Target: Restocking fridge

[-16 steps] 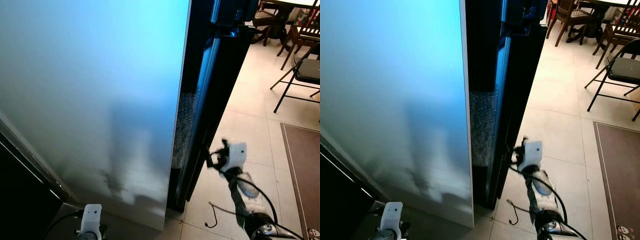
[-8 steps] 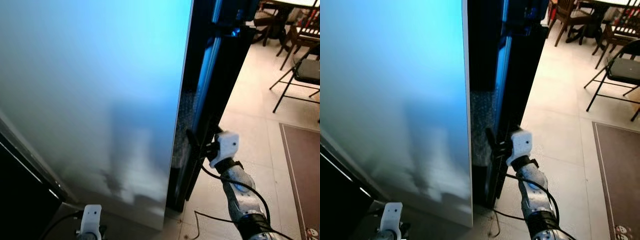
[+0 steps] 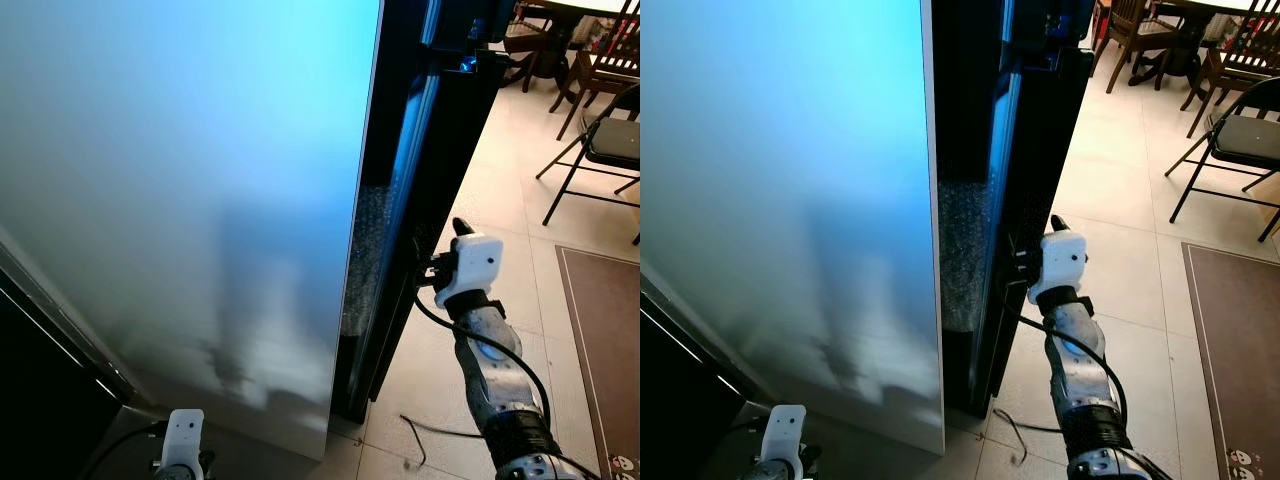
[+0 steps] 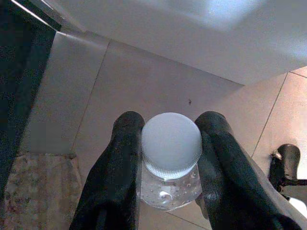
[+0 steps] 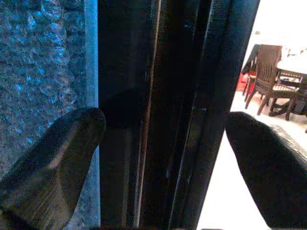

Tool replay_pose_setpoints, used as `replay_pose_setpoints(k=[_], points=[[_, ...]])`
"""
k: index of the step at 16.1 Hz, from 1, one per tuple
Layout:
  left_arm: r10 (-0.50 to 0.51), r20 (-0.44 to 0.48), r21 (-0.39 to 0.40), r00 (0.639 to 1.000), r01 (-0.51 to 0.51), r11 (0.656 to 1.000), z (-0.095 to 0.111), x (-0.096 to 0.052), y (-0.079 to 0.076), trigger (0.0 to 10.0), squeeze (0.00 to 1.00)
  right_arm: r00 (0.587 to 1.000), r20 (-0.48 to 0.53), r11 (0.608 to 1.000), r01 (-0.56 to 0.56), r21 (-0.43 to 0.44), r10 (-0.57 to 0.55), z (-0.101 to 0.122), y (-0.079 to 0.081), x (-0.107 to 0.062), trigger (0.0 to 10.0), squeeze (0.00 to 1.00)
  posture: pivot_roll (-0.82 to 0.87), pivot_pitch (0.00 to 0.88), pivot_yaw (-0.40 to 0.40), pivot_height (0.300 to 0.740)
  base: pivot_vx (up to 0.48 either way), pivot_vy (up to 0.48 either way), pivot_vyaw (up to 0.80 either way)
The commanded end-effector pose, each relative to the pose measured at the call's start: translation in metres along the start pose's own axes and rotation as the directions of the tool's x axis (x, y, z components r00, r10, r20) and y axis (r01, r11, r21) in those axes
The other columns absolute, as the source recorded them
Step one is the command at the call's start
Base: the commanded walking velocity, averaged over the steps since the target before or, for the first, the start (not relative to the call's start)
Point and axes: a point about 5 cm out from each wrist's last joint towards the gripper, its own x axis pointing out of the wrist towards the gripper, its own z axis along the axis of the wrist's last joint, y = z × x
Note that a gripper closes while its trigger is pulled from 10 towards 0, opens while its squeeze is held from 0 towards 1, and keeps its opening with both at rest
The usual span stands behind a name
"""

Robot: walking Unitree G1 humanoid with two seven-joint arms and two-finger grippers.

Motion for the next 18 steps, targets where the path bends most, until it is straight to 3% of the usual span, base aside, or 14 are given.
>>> replay_pose_setpoints(k=[1, 8, 11, 13, 18], points=[[0.0, -0.023, -0.005, 1.0, 0.0, 1.0, -0.005, 0.0, -0.001, 10.0, 0.0, 1.0, 0.013, 1.0, 0.004, -0.007, -0.004, 0.007, -0.001, 0.007, 10.0, 0.0, 0.1, 0.0, -0.041, 0.74, 0.0, 0.0, 0.0], [0.0, -0.022, -0.007, 1.0, 0.0, 1.0, -0.004, 0.0, -0.002, 10.0, 0.0, 0.996, -0.053, 0.997, 0.069, -0.017, -0.07, 0.008, -0.013, 0.02, 10.0, 0.0, 0.11, 0.0, -0.04, 0.74, 0.0, 0.0, 0.0], [0.001, -0.024, -0.009, 1.0, -0.001, 1.0, -0.004, 0.0, -0.002, 10.0, 0.0, 0.994, -0.098, 0.998, 0.05, 0.029, -0.046, 0.002, -0.012, 0.021, 10.0, 0.0, 0.11, 0.0, -0.041, 0.74, 0.0, 0.0, 0.0], [-0.003, -0.026, -0.002, 1.0, 0.003, 1.0, -0.004, 0.0, -0.002, 10.0, 0.0, 0.991, -0.126, 0.998, -0.039, 0.042, 0.044, -0.003, 0.0, 0.018, 10.0, 0.0, 0.11, 0.0, -0.04, 0.74, 0.0, 0.0, 0.0], [-0.006, -0.029, 0.0, 1.0, 0.006, 1.0, -0.005, 0.0, -0.001, 10.0, 0.0, 0.978, -0.164, 0.991, -0.13, 0.026, 0.132, -0.006, 0.005, 0.018, 10.0, 0.0, 0.11, 0.0, -0.04, 0.74, 0.0, 0.0, 0.0]])
